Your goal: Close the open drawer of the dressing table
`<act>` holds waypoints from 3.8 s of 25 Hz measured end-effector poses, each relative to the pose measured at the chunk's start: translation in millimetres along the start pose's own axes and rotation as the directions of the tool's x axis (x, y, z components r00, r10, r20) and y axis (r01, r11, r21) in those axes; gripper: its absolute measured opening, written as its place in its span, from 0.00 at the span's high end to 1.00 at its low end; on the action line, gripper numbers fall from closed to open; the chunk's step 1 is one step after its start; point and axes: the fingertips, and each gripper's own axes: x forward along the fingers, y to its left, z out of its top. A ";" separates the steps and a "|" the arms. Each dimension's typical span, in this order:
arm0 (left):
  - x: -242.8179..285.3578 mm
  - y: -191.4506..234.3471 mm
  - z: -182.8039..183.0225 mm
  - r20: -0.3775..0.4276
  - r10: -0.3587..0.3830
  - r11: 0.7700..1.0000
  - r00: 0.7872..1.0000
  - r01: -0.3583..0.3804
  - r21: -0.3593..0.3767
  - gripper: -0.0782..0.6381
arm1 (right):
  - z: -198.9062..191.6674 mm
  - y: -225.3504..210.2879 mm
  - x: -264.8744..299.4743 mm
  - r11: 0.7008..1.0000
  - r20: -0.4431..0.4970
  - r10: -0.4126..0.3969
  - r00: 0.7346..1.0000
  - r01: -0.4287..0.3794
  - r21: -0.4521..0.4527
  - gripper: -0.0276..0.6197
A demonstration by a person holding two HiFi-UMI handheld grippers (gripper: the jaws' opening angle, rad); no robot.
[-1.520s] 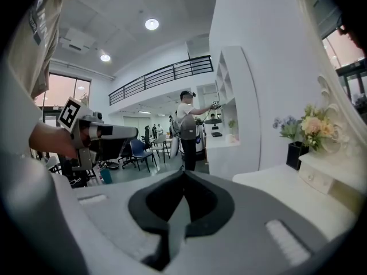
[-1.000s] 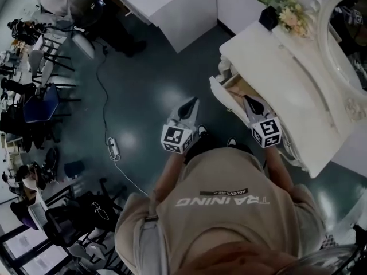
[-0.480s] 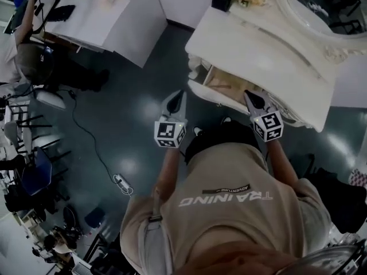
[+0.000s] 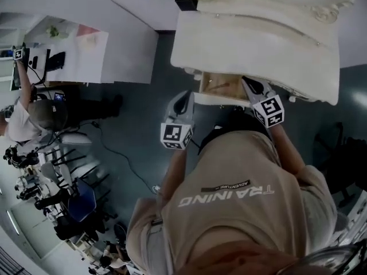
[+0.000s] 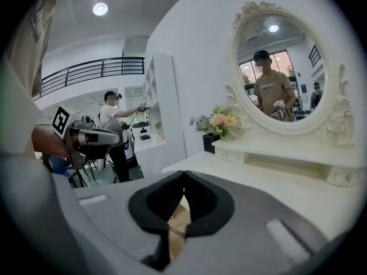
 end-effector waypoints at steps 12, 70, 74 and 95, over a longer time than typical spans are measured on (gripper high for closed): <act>85.7 -21.4 -2.2 -0.140 -0.070 0.997 0.988 0.067 -0.026 0.88 | -35.3 -92.9 -36.6 0.993 -0.009 -0.071 0.997 0.071 0.089 0.96; 105.3 1.7 -295.5 -0.699 -0.493 0.863 0.518 0.396 -0.315 0.88 | -3.7 -38.7 21.9 0.991 -0.076 -0.113 0.991 0.118 0.067 0.96; 118.6 7.1 -291.3 -0.710 -0.501 0.855 0.495 0.410 -0.317 0.88 | 2.3 -52.0 22.6 0.984 -0.068 -0.143 0.987 0.149 0.096 0.96; 187.2 46.1 -264.2 -0.710 -0.524 0.834 0.470 0.452 -0.316 0.88 | 14.6 -95.2 59.2 0.955 -0.057 -0.231 0.971 0.238 0.179 0.96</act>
